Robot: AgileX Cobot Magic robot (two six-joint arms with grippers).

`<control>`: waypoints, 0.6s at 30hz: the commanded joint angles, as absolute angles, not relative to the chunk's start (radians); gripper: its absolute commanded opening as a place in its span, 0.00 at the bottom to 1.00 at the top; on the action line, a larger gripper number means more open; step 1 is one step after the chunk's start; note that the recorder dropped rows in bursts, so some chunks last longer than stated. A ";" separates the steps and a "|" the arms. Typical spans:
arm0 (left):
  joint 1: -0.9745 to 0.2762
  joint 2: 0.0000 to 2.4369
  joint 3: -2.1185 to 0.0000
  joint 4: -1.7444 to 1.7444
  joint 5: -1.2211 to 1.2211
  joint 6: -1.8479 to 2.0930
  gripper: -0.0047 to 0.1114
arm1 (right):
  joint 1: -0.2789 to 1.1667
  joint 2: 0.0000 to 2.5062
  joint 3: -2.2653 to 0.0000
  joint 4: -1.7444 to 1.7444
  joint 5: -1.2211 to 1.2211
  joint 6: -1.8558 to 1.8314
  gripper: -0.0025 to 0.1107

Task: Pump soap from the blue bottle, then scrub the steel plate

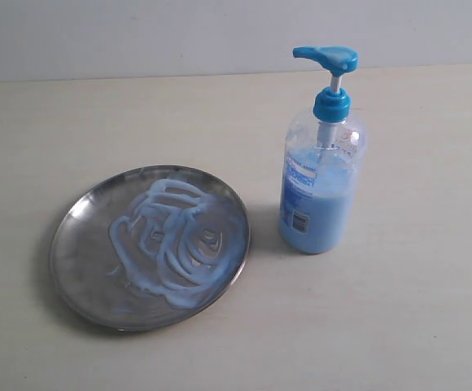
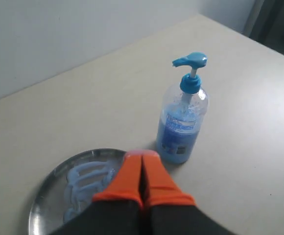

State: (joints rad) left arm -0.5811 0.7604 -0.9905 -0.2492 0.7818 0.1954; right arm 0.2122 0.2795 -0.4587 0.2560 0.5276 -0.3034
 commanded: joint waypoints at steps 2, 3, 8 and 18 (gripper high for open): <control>-0.578 0.573 -0.931 -0.248 0.774 0.175 0.04 | 0.210 0.274 -0.456 0.251 0.499 -0.315 0.02; -0.578 0.534 -0.915 -0.248 0.770 0.175 0.04 | 0.210 0.274 -0.456 0.251 0.499 -0.315 0.02; -0.578 0.436 -0.896 -0.248 0.720 0.175 0.04 | 0.210 0.274 -0.456 0.257 0.499 -0.315 0.02; -0.578 0.417 -0.896 -0.248 0.712 0.175 0.04 | 0.210 0.274 -0.456 0.256 0.499 -0.312 0.02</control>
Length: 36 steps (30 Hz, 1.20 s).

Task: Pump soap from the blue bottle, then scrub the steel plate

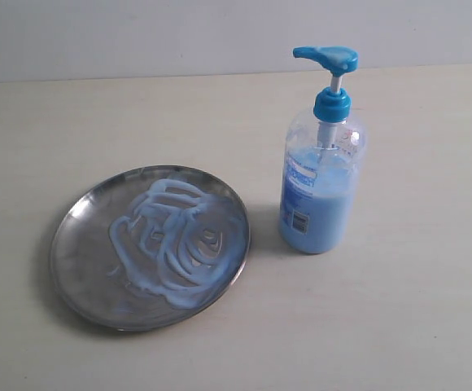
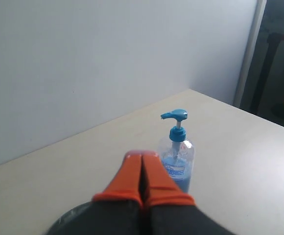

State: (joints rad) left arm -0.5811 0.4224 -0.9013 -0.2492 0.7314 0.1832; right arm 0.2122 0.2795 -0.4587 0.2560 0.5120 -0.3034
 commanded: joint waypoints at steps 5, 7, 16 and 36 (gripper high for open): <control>-0.578 0.417 -0.896 -0.248 0.712 0.175 0.04 | 0.210 0.274 -0.456 0.256 0.499 -0.312 0.02; -0.578 0.417 -0.896 -0.248 0.712 0.175 0.04 | 0.210 0.274 -0.456 0.256 0.499 -0.312 0.02; -0.578 0.419 -0.867 -0.243 0.658 0.178 0.04 | 0.210 0.274 -0.456 0.258 0.499 -0.312 0.02; -0.352 0.224 -0.507 -0.009 0.343 -0.068 0.04 | 0.210 0.274 -0.456 0.258 0.499 -0.312 0.02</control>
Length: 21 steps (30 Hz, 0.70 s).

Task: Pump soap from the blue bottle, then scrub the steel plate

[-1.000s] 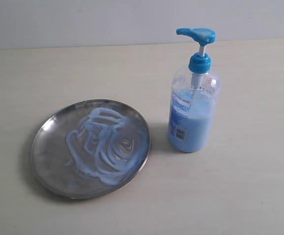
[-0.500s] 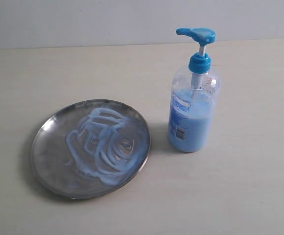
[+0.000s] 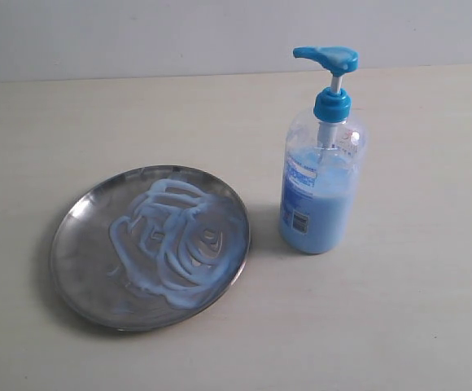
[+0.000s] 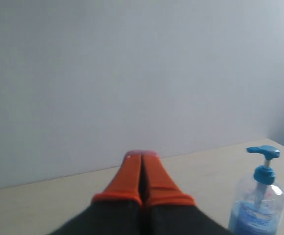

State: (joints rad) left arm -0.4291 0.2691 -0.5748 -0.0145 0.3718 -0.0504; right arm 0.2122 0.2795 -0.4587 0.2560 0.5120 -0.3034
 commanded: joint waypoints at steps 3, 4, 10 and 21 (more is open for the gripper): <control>-0.294 0.187 -0.449 -0.009 0.322 -0.068 0.04 | 0.210 0.274 -0.456 0.258 0.499 -0.312 0.02; -0.277 0.174 -0.427 -0.009 0.310 -0.068 0.04 | 0.210 0.274 -0.456 0.258 0.499 -0.312 0.02; -0.193 0.111 -0.252 0.000 0.186 -0.093 0.04 | 0.210 0.274 -0.456 0.258 0.499 -0.312 0.02; -0.082 0.023 -0.009 0.077 0.144 -0.164 0.04 | 0.210 0.274 -0.456 0.258 0.499 -0.312 0.02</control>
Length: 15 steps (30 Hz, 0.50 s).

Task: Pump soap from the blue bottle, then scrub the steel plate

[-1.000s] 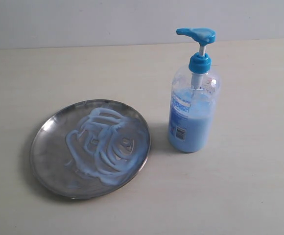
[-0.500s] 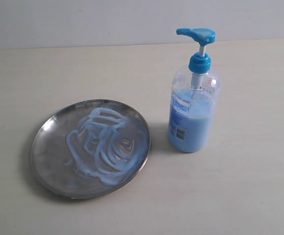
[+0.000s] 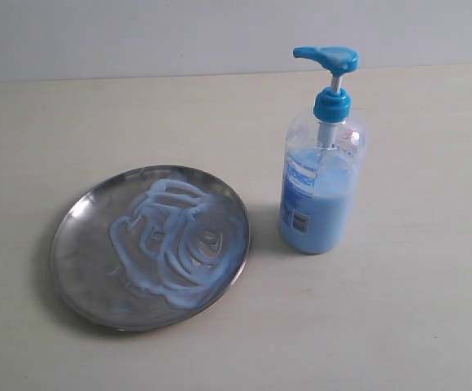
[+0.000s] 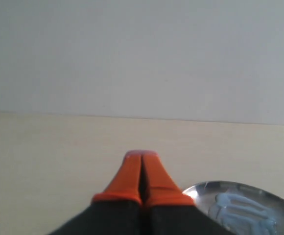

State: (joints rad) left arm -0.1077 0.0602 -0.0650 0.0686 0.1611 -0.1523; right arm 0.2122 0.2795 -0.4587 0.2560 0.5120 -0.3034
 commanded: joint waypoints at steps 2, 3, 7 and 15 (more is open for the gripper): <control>-0.080 0.000 0.000 0.077 0.144 -0.172 0.04 | 0.210 0.274 -0.456 0.258 0.499 -0.312 0.02; -0.080 0.000 0.000 0.077 0.153 -0.176 0.04 | 0.210 0.274 -0.456 0.258 0.499 -0.312 0.02; -0.080 0.000 0.000 0.077 0.186 -0.176 0.04 | 0.210 0.274 -0.456 0.258 0.499 -0.312 0.02; -0.080 0.000 0.000 0.077 0.280 -0.172 0.04 | 0.210 0.274 -0.456 0.258 0.499 -0.312 0.02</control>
